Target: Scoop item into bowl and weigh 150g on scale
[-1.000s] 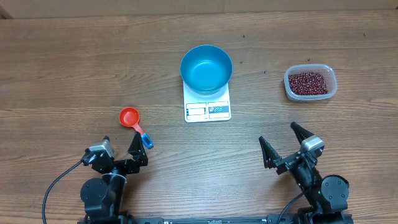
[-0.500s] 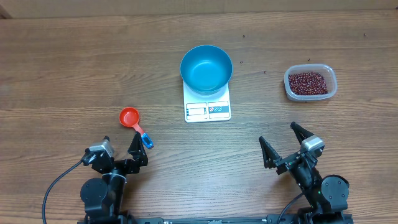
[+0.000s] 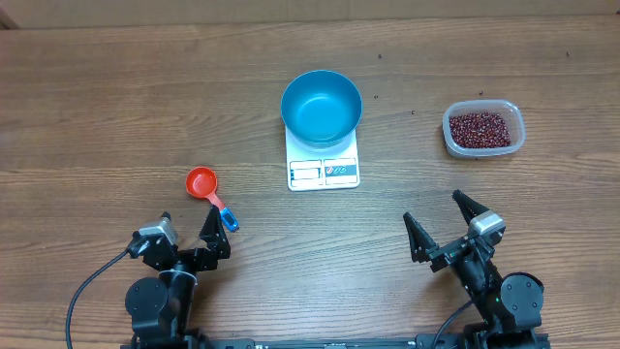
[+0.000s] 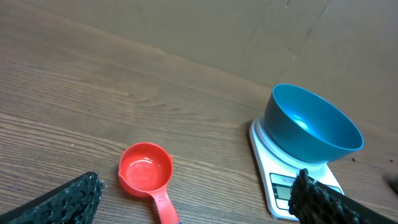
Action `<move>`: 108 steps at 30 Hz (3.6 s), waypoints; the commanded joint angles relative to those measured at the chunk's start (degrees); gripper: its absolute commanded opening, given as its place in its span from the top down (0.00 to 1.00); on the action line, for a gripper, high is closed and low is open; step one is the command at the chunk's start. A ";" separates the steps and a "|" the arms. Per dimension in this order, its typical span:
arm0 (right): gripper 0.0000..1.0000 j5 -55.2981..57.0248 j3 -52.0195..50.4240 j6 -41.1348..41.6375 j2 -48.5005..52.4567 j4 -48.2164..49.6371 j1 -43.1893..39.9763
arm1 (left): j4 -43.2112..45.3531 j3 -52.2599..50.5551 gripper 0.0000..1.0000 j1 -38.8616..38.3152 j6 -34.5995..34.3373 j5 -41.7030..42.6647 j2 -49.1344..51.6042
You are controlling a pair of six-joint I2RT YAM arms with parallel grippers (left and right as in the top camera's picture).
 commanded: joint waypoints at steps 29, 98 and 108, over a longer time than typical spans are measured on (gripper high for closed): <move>0.00 0.37 -0.61 0.02 -0.46 0.37 0.07 | -0.96 5.09 0.00 0.39 -4.61 7.89 2.14; 0.00 0.37 -0.61 0.02 -0.46 0.37 0.07 | -19.21 47.50 0.34 -9.11 -19.43 -12.20 97.24; 0.00 0.37 -0.61 0.02 -0.46 0.37 0.07 | -18.97 47.50 0.65 -9.14 -19.45 -12.17 100.10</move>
